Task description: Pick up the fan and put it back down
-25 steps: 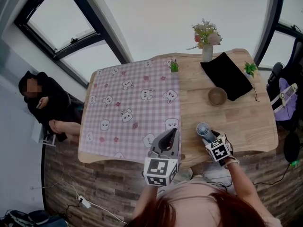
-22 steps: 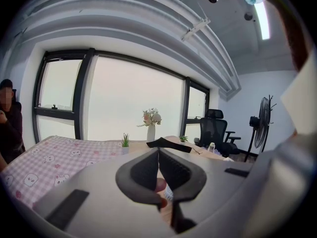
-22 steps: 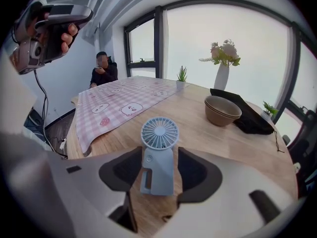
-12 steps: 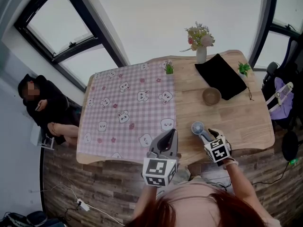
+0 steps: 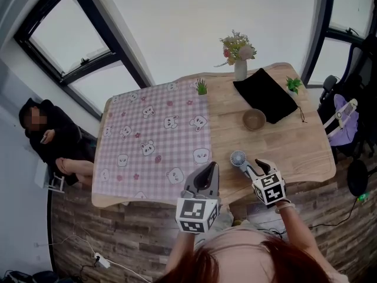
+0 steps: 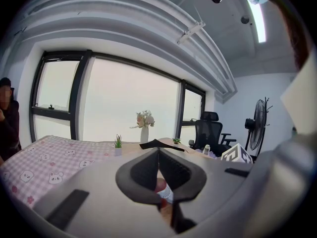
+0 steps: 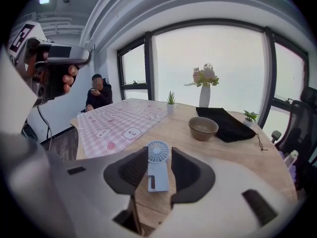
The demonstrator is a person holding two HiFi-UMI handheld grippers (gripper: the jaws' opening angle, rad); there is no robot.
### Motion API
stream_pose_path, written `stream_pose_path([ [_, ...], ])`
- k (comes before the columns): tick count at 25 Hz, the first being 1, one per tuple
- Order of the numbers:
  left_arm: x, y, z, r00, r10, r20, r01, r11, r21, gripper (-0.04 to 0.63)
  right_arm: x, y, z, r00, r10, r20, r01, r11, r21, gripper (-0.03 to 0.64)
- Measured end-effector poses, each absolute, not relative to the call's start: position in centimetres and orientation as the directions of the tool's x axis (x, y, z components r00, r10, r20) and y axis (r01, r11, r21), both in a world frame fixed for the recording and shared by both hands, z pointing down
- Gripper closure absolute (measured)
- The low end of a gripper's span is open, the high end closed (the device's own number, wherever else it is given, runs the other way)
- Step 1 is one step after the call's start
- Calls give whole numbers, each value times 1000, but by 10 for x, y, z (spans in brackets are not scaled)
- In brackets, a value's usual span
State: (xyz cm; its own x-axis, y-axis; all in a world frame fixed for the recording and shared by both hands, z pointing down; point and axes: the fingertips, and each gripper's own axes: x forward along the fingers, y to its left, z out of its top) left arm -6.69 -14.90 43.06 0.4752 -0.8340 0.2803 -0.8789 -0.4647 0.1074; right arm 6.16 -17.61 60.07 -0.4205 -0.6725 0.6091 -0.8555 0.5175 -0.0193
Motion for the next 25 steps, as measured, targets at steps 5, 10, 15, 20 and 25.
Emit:
stream_pose_path([
  [5, -62, -142, 428, 477, -836, 271, -878, -467, 104, 584, 65, -169, 578, -422, -713, 560, -862, 506, -6, 524],
  [10, -56, -135, 424, 477, -838, 264, -878, -467, 105, 584, 68, -161, 558, -426, -734, 529, -867, 498, -7, 580],
  [15, -51, -129, 424, 478, -838, 263, -878, -468, 104, 584, 73, -155, 540, -434, -758, 487, -877, 479, -34, 606],
  [20, -47, -124, 422, 474, -841, 261, -880, -465, 101, 584, 78, -147, 522, -449, -773, 448, -879, 473, -63, 617],
  [25, -41, -119, 418, 476, -841, 259, -879, -466, 100, 584, 82, -137, 502, -467, -786, 405, -875, 478, -81, 617],
])
